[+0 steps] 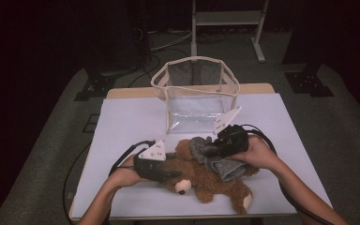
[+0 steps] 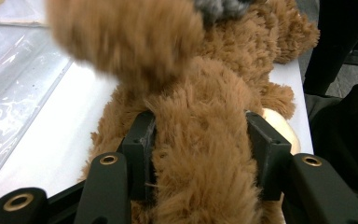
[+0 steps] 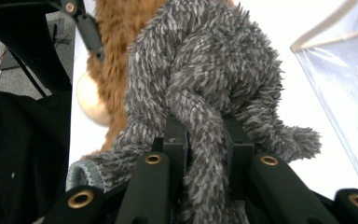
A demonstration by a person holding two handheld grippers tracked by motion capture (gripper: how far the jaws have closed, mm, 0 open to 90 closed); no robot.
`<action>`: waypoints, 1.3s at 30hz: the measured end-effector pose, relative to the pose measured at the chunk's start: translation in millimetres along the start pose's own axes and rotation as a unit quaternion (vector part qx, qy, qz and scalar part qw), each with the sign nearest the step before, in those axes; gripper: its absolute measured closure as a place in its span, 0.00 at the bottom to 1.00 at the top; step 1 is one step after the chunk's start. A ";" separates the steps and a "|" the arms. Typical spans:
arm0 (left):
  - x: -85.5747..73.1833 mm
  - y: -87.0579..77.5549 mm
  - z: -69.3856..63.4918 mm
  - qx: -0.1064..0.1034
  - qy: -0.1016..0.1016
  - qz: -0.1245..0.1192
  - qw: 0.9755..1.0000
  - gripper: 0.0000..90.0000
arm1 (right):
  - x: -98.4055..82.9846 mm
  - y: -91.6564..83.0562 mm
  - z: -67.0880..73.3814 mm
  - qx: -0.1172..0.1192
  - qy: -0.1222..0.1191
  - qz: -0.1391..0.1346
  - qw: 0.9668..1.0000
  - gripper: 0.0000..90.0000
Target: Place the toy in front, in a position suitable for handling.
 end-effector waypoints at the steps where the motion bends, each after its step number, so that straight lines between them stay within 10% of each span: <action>1: 0.0 -0.2 -0.5 0.001 0.000 -0.001 1.000 0.56 | -3.5 -4.2 0.2 -0.002 0.000 -0.003 1.000 0.83; 21: 2.0 -1.1 -4.9 0.008 0.009 -0.004 1.000 0.54 | -100.3 -72.9 14.2 -0.035 0.093 -0.068 0.993 0.83; 28: 2.3 -0.8 -5.2 0.006 0.015 -0.005 1.000 0.54 | -64.5 -74.2 13.0 -0.033 0.058 -0.072 0.995 0.83; 39: 2.8 -0.7 -5.2 0.009 0.027 -0.005 1.000 0.53 | 23.3 -15.8 0.5 0.024 -0.013 -0.021 0.999 0.83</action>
Point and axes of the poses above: each handheld gripper's, and its own axes: y roughly forward along the jaws, x roughly out of its top, z roughly to its left, the point moved 6 cm from there along y, roughly forward along the jaws, and after that the axes turned 2 degrees about x, right-handed, at the moved point
